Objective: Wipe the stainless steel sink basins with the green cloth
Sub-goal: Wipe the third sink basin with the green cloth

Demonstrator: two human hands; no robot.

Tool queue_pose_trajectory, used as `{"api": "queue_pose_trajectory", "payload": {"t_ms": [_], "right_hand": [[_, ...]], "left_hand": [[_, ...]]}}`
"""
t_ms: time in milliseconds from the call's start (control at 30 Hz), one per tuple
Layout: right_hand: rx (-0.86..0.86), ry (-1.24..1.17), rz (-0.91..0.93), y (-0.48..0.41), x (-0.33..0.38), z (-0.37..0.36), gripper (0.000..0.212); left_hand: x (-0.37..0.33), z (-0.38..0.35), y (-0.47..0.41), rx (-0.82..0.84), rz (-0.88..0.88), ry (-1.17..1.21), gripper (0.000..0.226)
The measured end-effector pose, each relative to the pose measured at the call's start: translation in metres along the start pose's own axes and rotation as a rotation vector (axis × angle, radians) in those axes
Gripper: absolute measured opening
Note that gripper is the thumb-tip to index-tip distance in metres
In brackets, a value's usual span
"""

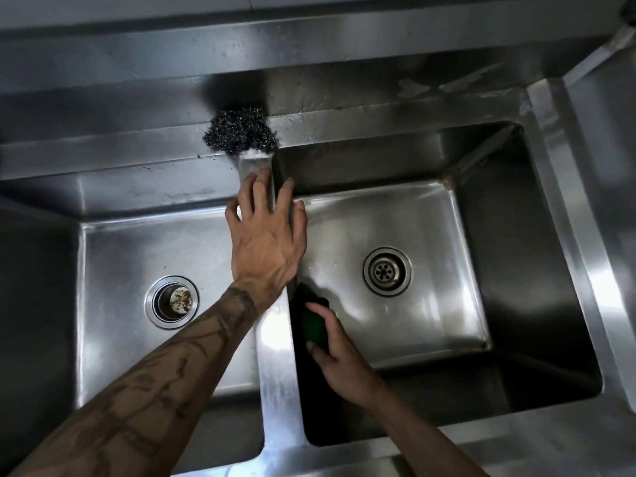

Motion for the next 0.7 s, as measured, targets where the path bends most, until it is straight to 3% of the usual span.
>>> {"api": "queue_pose_trajectory", "payload": {"t_ms": [200,500,700], "right_hand": [[0.291,0.114,-0.059,0.019,-0.011,0.007,0.072],[-0.025,-0.301,-0.004,-0.016,0.038,0.014,0.07],[-0.058,-0.38,-0.004,0.007,0.035,0.006,0.062]], "left_hand": [[0.001,0.001,0.0,0.002,0.003,0.022,0.047],[0.001,0.0,0.0,-0.003,0.022,0.044,0.045],[0.002,0.001,-0.001,0.005,0.045,0.093,0.047]]}}
Point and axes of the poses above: each hand's wrist, its own y-axis away from the middle knuckle, its own z-axis out of the back of the hand, x = y × z, the point moved 5 cm from there along -y, towards the middle knuckle, and after that the axes turned 8 degrees about -x, right-handed, at the moved point
